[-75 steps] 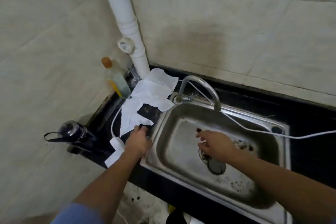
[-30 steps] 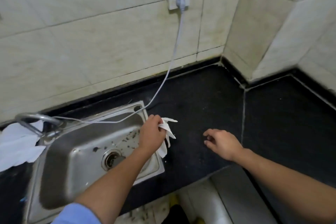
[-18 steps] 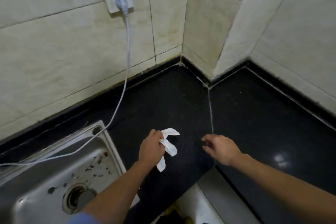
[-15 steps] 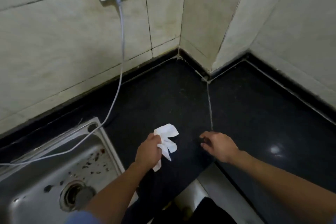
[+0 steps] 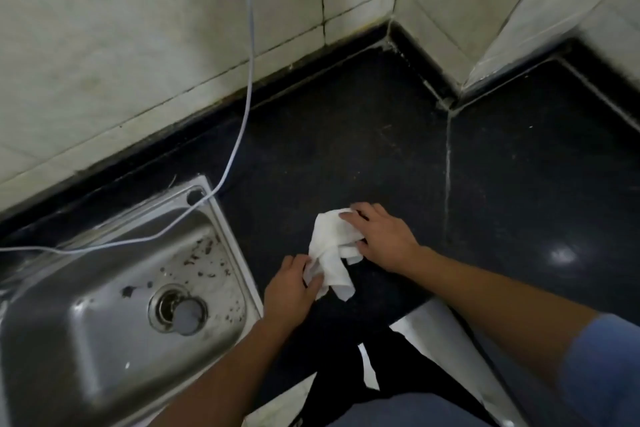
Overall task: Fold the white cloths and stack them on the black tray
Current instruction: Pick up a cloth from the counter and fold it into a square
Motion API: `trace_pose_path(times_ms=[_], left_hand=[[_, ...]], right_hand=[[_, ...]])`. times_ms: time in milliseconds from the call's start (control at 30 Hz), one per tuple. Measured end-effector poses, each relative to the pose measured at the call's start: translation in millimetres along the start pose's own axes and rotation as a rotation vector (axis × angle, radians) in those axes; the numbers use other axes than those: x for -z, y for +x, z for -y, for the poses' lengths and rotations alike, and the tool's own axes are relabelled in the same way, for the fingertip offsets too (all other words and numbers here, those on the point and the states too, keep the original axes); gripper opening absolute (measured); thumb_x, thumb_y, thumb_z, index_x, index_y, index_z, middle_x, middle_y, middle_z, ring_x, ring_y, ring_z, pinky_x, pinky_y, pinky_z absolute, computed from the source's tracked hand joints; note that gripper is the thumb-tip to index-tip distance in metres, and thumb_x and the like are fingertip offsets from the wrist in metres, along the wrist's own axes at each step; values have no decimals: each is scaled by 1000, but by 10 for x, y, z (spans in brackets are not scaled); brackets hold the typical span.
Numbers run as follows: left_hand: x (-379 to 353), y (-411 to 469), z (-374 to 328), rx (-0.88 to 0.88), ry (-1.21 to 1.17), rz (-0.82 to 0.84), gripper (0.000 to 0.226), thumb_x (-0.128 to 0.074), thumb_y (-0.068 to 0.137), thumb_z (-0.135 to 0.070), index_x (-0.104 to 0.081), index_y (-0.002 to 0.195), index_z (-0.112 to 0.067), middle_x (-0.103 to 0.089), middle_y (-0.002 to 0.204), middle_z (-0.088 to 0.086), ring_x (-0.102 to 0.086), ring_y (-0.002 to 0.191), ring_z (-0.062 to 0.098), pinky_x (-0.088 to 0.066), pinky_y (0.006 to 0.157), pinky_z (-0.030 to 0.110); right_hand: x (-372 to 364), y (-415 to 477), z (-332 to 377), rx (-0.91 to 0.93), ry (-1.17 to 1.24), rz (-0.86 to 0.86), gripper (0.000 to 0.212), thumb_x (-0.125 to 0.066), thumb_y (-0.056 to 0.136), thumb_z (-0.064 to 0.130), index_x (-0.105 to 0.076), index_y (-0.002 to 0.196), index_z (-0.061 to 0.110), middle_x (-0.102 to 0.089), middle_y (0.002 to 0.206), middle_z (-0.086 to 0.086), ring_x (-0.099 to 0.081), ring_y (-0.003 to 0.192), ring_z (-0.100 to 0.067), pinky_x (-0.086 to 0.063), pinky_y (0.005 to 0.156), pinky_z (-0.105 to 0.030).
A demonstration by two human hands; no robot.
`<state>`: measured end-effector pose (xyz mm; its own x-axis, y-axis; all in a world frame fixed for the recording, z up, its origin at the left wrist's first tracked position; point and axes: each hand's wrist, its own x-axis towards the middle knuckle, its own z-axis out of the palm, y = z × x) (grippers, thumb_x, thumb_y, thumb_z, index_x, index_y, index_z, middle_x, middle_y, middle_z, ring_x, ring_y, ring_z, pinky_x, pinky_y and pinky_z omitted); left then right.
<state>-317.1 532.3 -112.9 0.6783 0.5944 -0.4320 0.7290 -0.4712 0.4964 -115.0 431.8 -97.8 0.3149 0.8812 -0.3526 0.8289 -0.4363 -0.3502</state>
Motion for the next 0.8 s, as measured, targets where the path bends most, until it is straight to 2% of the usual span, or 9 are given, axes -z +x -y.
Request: trace_pose_path(times_ms=[67,133,200,300,400,500,600,733,800], left_hand=[[-54,10,-47,11,79,39,33,-60,85,-39,-52,112,-21,-53,106,-1,-57,93,20,-45,70,32],[-76,14,-124,65,137,53,25,-60,84,-34,-56,104,-21,-57,103,1,-58,93,22,-44,69,32],[-68,17,-179,90,138,14,12,-61,83,-28,-59,92,-19,-57,97,1,-58,89,22,-40,65,29],[37,19,-190,130,-119,-79,10,-64,77,-15,-55,73,-18,-58,75,-3,-56,69,13,-38,56,26],[223,45,-310,221,-495,-60,17,-63,75,0,-57,70,-15,-59,61,-3,-50,54,7,-39,49,18],[348,141,-391,378,-808,-10,19,-59,74,9,-59,74,-10,-62,67,3,-55,62,14,-45,56,24],[439,275,-378,509,-985,-33,19,-52,79,10,-60,81,-7,-62,78,10,-60,69,22,-50,58,31],[480,496,-271,683,-1160,-94,17,-52,88,-4,-54,105,-7,-64,90,16,-64,72,29,-54,62,37],[425,537,-239,707,-1169,-66,35,-62,88,-22,-49,119,-11,-65,103,15,-66,85,30,-57,72,42]], right_hand=[[-44,93,28,67,-51,68,41,-53,93,30,-51,133,25,-36,142,3,-37,124,-21,-47,87,-34],[-73,120,34,84,-22,69,30,-50,93,32,-62,118,21,-47,128,3,-42,115,-19,-46,81,-33],[-39,94,2,44,64,47,25,-52,90,34,-63,106,18,-56,110,3,-46,105,-16,-47,77,-34],[149,-67,-109,-90,332,15,14,-57,86,35,-60,89,22,-60,86,4,-55,84,-13,-47,71,-34],[332,-239,-207,-138,593,17,8,-62,84,26,-58,78,27,-64,75,6,-61,70,-12,-50,66,-36],[459,-270,-239,-178,821,-36,10,-64,84,11,-63,81,21,-68,72,-2,-61,63,-9,-50,61,-30],[538,-112,-261,-221,883,-113,7,-63,86,8,-65,88,15,-62,68,3,-56,59,-1,-46,59,-19],[434,308,-336,-399,969,-158,19,-67,86,14,-65,105,9,-64,91,-2,-61,84,-13,-48,71,-22],[347,456,-382,-489,1073,-136,34,-74,82,20,-61,112,12,-64,106,-5,-62,96,-19,-52,80,-30]])
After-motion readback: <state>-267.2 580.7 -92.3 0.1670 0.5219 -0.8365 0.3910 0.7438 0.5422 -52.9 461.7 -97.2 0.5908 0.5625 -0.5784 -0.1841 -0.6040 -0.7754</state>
